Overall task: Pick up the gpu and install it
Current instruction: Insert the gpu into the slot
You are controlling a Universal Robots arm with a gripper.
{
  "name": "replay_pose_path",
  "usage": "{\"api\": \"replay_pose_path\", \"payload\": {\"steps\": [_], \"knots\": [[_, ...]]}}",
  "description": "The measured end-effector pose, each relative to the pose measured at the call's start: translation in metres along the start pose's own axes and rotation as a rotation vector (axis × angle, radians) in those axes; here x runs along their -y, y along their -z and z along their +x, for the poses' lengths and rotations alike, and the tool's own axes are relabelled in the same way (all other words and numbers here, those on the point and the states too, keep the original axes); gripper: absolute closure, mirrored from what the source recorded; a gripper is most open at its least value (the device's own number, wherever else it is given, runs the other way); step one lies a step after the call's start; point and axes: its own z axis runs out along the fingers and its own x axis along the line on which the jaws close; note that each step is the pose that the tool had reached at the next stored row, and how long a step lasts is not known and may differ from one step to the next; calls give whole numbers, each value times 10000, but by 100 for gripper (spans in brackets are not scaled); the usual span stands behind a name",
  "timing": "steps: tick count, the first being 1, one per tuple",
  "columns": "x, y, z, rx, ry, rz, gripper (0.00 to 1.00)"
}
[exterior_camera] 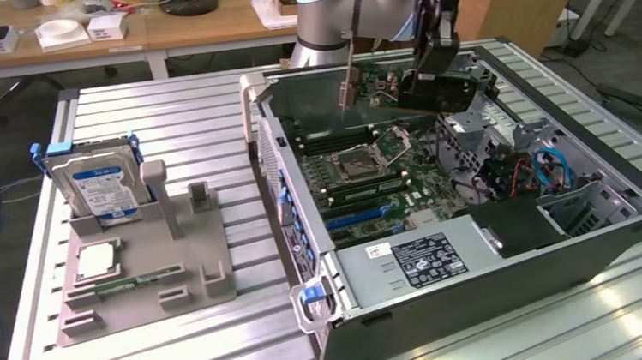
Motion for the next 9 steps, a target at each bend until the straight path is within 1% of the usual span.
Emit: {"api": "replay_pose_path", "payload": {"steps": [2, 5, 6, 7, 9], "knots": [[-2, -17, 8, 5, 116, -6, 74], [-2, -26, 9, -34, 196, -27, 74], [-3, -27, 9, -37, 195, -33, 74], [-2, -28, 9, -45, 203, -53, 74], [-16, -30, 9, -42, 213, -56, 74]]}}
